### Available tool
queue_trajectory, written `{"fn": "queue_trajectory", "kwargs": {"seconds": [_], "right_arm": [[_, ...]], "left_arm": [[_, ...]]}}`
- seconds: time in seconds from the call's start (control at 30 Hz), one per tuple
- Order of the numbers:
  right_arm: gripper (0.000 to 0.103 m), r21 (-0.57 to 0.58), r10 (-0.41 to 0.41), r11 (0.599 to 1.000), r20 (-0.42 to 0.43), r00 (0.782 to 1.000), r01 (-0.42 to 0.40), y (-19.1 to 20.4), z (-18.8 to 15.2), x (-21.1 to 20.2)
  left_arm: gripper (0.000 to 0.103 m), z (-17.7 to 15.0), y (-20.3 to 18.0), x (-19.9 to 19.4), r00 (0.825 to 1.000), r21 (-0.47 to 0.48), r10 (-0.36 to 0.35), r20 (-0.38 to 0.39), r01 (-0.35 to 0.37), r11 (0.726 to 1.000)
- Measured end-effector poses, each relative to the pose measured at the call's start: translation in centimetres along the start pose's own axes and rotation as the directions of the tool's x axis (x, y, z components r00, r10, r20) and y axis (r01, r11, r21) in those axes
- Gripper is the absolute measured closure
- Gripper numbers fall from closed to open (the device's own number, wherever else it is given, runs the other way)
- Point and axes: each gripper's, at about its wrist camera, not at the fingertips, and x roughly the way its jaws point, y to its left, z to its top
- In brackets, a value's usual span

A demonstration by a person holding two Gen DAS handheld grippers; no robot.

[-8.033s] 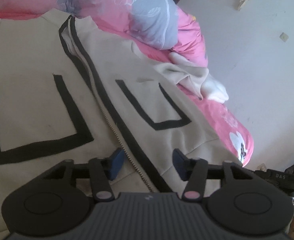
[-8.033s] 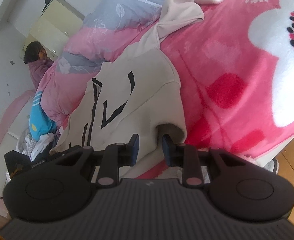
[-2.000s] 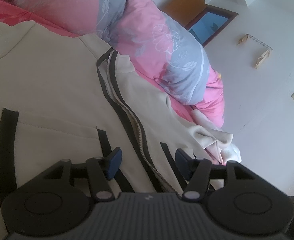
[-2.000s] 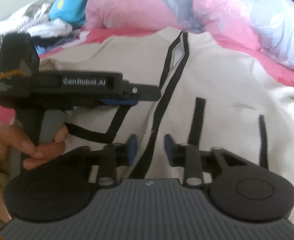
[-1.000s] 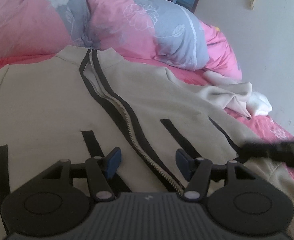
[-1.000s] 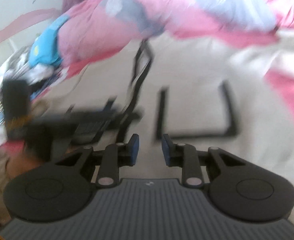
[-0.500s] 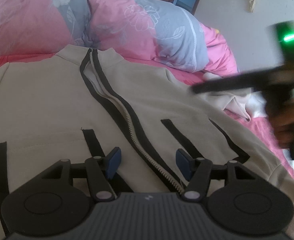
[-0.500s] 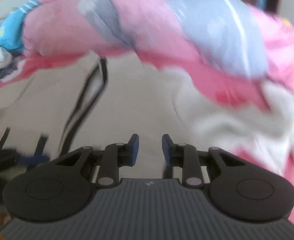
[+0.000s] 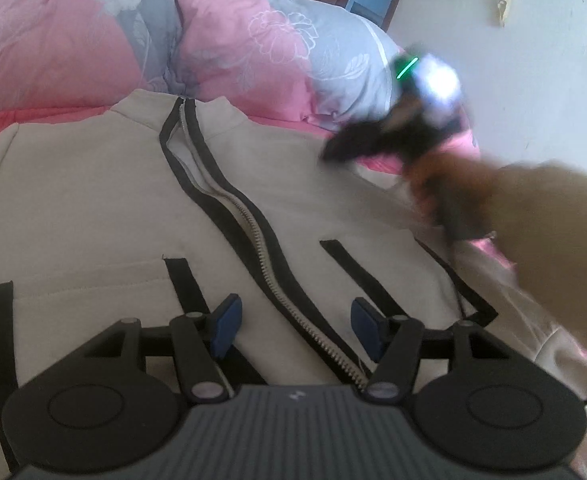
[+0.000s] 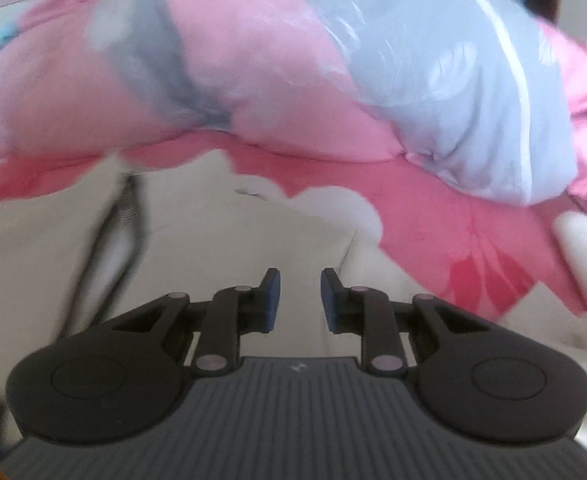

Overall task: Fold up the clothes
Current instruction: 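Grasp the beige hoodie sleeve cuff with the right gripper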

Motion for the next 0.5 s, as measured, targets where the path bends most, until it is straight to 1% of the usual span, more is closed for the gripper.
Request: {"fn": "queue_trajectory", "kwargs": {"seconds": [0.03,0.07,0.1,0.13,0.2,0.27,0.3,0.37,0.43,0.47,0.5], "right_arm": [[0.082,0.023,-0.027,0.999,-0.05,0.998,0.028,-0.4,-0.7,2.7],[0.081,0.052,-0.029,0.998,-0.064,0.998,0.032,-0.9,-1.3,4.2],[0.081,0.082,-0.016,0.996,-0.028,0.999,0.018,-1.3,-1.6,4.4],[0.081,0.114,-0.006,0.994,-0.01,1.0,0.007,-1.7,-1.6,4.3],[0.081,0.154,-0.001,0.988,-0.002,1.0,0.001,-2.4,-1.2,3.0],[0.077,0.185,0.001,0.983,0.012,1.0,-0.004,-3.3,-1.0,1.4],[0.077,0.208,0.006,0.978,0.038,0.999,-0.014,-4.0,-1.0,0.0],[0.074,0.281,0.022,0.958,0.137,0.99,-0.06,-7.1,-1.9,-4.0],[0.07,0.368,-0.016,0.928,0.208,0.978,-0.063,-10.8,-3.3,-8.3],[0.069,0.41,-0.043,0.91,0.236,0.971,-0.06,-12.7,-4.0,-10.4],[0.066,0.455,-0.077,0.889,0.252,0.965,-0.048,-14.6,-4.8,-12.2]], "left_arm": [[0.041,0.0,0.1,0.0,1.0,-0.002,-0.002,0.0,0.002,1.0],[0.041,0.0,0.1,0.0,1.0,-0.003,-0.003,0.001,0.003,1.0],[0.041,0.0,0.2,0.0,1.0,-0.004,-0.005,0.001,0.005,1.0],[0.041,0.0,0.2,0.0,1.0,-0.005,-0.005,0.001,0.005,1.0],[0.041,0.0,0.1,0.0,1.0,0.0,-0.002,0.0,0.002,1.0],[0.041,0.0,0.2,-0.1,1.0,-0.002,-0.004,0.0,0.004,1.0],[0.041,0.0,0.2,-0.1,1.0,-0.002,-0.005,0.001,0.005,1.0],[0.041,0.0,0.2,-0.1,1.0,-0.001,-0.004,0.001,0.004,1.0],[0.041,0.1,0.2,-0.1,1.0,0.0,-0.004,0.001,0.004,1.0],[0.041,0.1,0.3,-0.1,1.0,-0.002,-0.006,0.002,0.006,1.0],[0.041,0.1,0.3,-0.2,1.0,-0.006,-0.009,0.003,0.009,1.0]]}}
